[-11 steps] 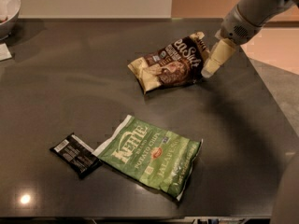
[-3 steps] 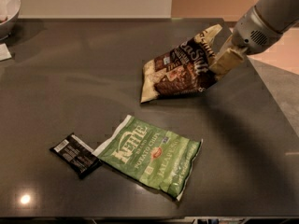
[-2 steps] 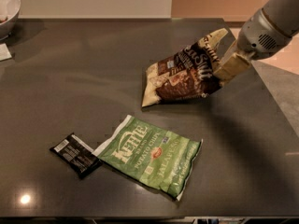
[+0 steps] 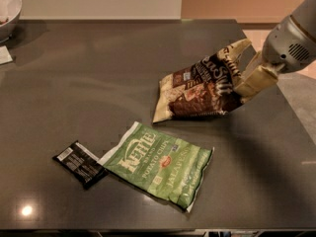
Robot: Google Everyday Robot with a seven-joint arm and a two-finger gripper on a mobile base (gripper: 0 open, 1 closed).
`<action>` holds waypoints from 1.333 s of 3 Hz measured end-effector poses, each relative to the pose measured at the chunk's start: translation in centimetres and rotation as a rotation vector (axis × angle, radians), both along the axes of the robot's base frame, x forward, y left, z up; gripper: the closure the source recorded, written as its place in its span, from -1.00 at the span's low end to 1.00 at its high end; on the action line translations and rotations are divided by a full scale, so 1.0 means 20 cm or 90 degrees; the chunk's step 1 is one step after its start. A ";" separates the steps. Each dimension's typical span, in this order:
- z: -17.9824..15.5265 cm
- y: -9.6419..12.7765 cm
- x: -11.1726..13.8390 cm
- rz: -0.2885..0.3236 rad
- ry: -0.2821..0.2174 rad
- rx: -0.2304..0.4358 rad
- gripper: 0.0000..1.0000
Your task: Move brown chip bag near green jalapeno chip bag
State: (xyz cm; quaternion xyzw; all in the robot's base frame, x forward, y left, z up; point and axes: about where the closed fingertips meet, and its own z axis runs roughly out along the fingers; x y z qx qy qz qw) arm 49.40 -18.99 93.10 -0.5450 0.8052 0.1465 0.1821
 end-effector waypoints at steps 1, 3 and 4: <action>0.01 -0.02 -0.06 0.002 0.007 0.000 0.66; 0.03 -0.03 -0.10 0.006 0.011 0.007 -0.27; 0.04 -0.02 -0.09 0.004 0.004 0.008 -0.74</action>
Offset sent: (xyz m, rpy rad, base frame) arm -0.0338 -0.0130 0.0069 0.0023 0.0467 0.0088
